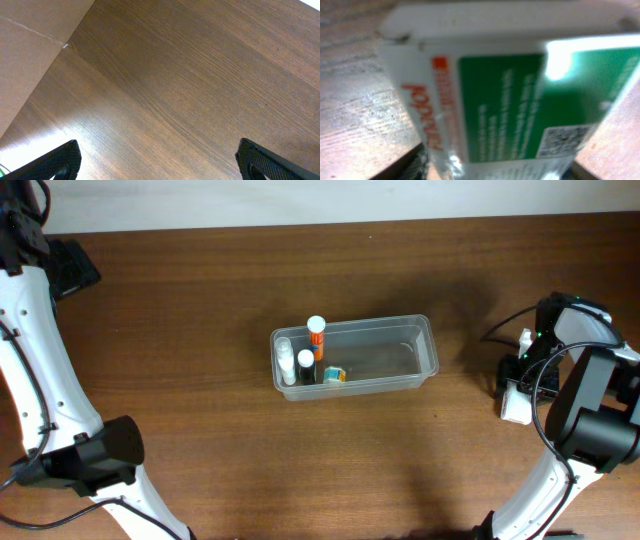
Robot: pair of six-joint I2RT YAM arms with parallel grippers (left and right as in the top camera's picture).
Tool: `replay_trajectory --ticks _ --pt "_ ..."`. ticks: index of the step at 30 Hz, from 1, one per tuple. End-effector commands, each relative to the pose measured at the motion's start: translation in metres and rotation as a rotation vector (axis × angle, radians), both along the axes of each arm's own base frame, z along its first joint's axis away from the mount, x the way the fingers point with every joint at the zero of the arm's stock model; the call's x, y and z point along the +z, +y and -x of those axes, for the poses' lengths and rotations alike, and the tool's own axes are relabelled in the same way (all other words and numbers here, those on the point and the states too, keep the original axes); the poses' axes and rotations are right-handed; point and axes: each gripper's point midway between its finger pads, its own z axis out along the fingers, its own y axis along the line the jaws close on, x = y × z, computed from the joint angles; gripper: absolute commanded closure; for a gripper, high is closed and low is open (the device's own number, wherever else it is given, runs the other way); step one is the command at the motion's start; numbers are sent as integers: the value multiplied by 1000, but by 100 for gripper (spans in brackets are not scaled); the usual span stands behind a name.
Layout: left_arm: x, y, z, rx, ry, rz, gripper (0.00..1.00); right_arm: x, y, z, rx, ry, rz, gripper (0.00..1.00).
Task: Pack container
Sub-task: 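Lift the Panadol box and carry it over the container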
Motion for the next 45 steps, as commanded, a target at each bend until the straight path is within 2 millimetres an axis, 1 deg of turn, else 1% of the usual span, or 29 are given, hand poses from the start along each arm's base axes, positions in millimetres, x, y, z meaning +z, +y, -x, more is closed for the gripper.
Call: replay_trajectory --ticks 1,3,4,11,15,17,19,23,25,27,30,32,35,36,38,40,42,45 --pt "-1 3 0 16 0 -5 0 -28 12 13 -31 53 -58 57" --pt "-1 3 0 16 0 -5 0 -28 11 12 -31 47 -55 62" --pt "-1 3 0 16 0 -5 0 -28 11 11 -31 45 -54 63" --pt "-1 3 0 16 0 -5 0 -28 6 1 -28 12 -34 62" --pt "-1 3 0 16 0 -5 0 -17 0 -13 -23 -24 -20 62" --pt "-1 3 0 16 0 -5 0 -4 -6 -24 -21 -50 -5 62" --pt "-1 3 0 16 0 -5 0 14 -12 -36 -14 -80 19 63" --pt "-1 3 0 16 0 -5 0 66 -16 -70 44 -176 50 62" --pt "-1 3 0 16 0 -5 0 94 -9 -83 105 -213 47 62" --pt "-1 3 0 16 0 -5 0 118 2 -92 172 -241 48 62" --pt "-1 3 0 16 0 -5 0 151 27 -104 300 -283 47 63" --pt "-1 3 0 16 0 -5 0 170 53 -111 415 -320 9 64" --pt "-1 3 0 16 0 -5 0 192 100 -118 548 -397 -100 64" --pt "-1 3 0 16 0 -5 0 199 119 -118 596 -422 -145 64" --pt "-1 3 0 16 0 -5 0 207 147 -116 670 -443 -201 67" --pt "-1 3 0 16 0 -5 0 208 167 -112 732 -431 -213 70" --pt "-1 3 0 16 0 -5 0 208 186 -110 789 -428 -225 70" --pt "-1 3 0 16 0 -5 0 208 216 -104 962 -432 -249 70"
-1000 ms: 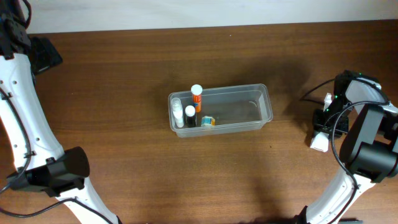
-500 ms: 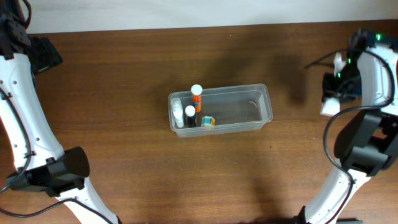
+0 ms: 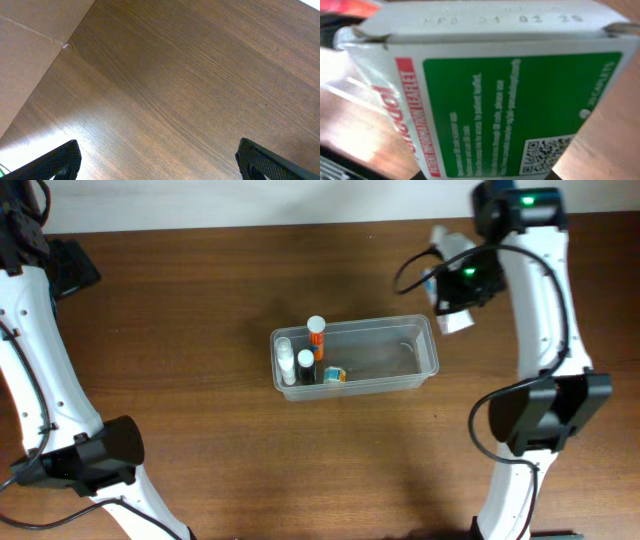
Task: Pack container
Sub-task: 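Lift the Panadol box and carry it over the container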
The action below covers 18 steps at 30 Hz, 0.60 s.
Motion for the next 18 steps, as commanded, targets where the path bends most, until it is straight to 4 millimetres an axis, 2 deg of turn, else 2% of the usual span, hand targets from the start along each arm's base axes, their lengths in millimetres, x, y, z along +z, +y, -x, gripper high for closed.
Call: replay_trajectory --ticks 1,3,7,12,18 --pt "-1 3 0 16 0 -5 0 12 38 7 220 -56 -34 70" --pt "-1 3 0 16 1 -6 0 12 56 12 340 -72 -32 70" --pt "-1 3 0 16 0 -5 0 11 77 16 504 -106 -8 70" --pt "-1 3 0 16 0 -5 0 9 77 9 578 -144 93 69" --pt "-1 3 0 16 0 -5 0 1 74 8 634 -131 109 65"
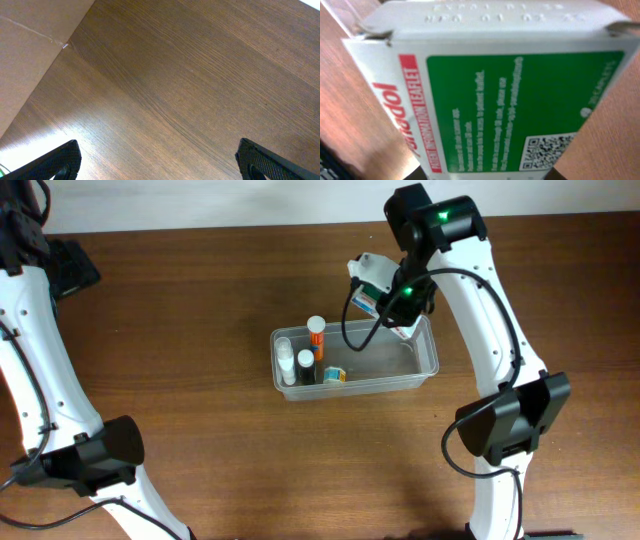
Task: Pack container
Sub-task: 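Lift the Panadol box and carry it over the container, then lower the Panadol box into the container's right end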
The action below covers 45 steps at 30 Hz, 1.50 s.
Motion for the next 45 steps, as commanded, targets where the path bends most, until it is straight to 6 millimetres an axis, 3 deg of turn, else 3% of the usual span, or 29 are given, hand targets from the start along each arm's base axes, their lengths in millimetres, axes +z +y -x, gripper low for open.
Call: replay_trajectory --ticks 1,15,22,26,30,33,41,45 --pt "-1 3 0 16 0 -5 0 -1 -5 -2 51 -12 32 65" --pt "-1 3 0 16 0 -5 0 -71 -12 19 103 191 88 65" --pt "-1 3 0 16 0 -5 0 -96 -14 27 105 235 98 65" --pt "-1 3 0 16 0 -5 0 -100 -12 23 107 221 93 64" --pt "-1 3 0 16 0 -5 0 -101 -10 16 106 193 85 49" --pt "-1 3 0 16 0 -5 0 -101 -10 15 106 187 84 46" --pt "-1 3 0 16 0 -5 0 -100 -10 15 79 190 85 45" --pt "-1 3 0 16 0 -5 0 -88 -6 12 -3 182 65 46"
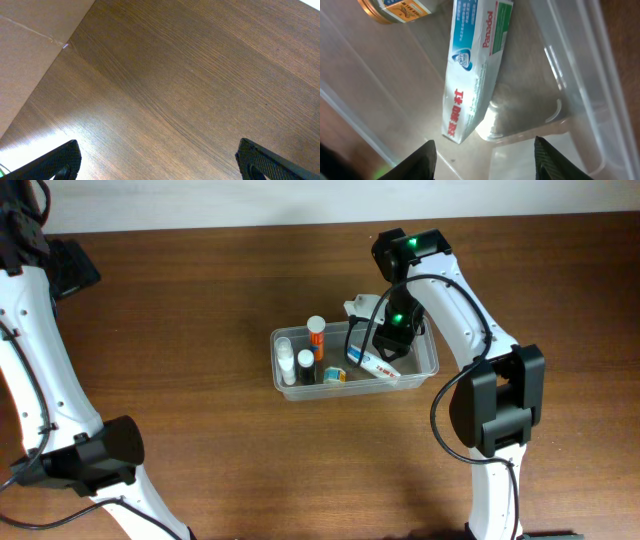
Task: Pack container
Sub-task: 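Lower the Panadol box into the container's right end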
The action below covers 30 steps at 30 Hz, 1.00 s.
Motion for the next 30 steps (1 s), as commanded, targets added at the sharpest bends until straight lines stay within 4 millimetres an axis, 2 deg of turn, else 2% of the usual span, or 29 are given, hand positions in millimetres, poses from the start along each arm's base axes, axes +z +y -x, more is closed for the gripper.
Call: replay_trajectory --ticks 1,3,5,7,12,21,30 --pt "-1 3 0 16 0 -5 0 16 8 -4 -80 -16 -31 49" --pt "-1 3 0 16 0 -5 0 29 17 -4 -115 -13 -80 58" --pt "-1 3 0 16 0 -5 0 44 26 -8 -203 -18 -128 83" --pt "-1 3 0 16 0 -5 0 55 33 -12 -315 -21 -156 96" --pt "-1 3 0 16 0 -5 0 62 41 -14 -560 25 -173 96" --pt "-1 3 0 16 0 -5 0 45 35 -2 -997 160 -58 96" --pt "-1 3 0 16 0 -5 0 21 29 17 -1127 249 47 96"
